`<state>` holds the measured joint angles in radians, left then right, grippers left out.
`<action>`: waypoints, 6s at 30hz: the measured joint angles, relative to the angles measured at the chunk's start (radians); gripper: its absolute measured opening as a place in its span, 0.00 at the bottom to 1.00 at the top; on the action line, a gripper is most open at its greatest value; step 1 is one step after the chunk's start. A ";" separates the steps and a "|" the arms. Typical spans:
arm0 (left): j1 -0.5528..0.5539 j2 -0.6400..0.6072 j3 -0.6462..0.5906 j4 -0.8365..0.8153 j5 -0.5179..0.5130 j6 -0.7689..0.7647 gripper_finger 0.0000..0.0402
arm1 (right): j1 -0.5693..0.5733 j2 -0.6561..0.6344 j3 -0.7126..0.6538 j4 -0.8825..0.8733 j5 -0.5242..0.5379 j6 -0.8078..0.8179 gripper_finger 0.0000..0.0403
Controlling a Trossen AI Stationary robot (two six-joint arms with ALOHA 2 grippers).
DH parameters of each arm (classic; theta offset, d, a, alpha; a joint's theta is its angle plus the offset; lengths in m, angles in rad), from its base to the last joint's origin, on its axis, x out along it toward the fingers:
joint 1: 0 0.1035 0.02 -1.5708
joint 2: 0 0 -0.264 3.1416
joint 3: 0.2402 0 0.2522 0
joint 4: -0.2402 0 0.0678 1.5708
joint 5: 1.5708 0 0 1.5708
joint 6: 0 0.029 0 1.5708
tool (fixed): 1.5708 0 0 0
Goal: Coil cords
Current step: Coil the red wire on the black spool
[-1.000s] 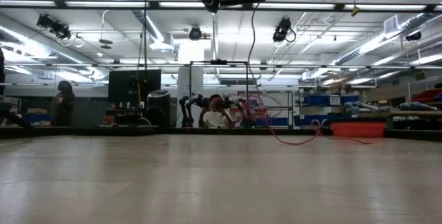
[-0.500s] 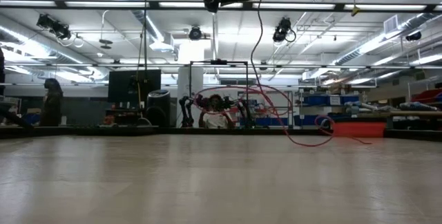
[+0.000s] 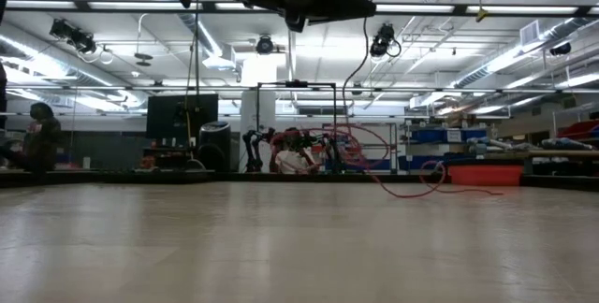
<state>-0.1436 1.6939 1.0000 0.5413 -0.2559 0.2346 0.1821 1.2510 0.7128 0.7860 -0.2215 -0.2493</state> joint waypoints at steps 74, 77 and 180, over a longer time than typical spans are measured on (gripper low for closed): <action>-0.009 -0.109 0.000 -0.076 -0.148 0.132 0.00 | -0.222 0.084 -0.113 -0.086 -0.409 0.458 0.00; -0.007 -0.083 0.000 -0.034 -0.102 0.132 0.00 | -0.222 0.118 -0.113 0.021 -0.454 0.455 0.00; 0.006 0.000 0.087 -0.261 -0.007 -0.236 0.00 | -0.103 0.079 -0.113 0.391 -0.164 0.181 0.00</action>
<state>-0.1379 1.6941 1.0866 0.2805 -0.2627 -0.0017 0.0794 1.3300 0.5995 1.1772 -0.3855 -0.0685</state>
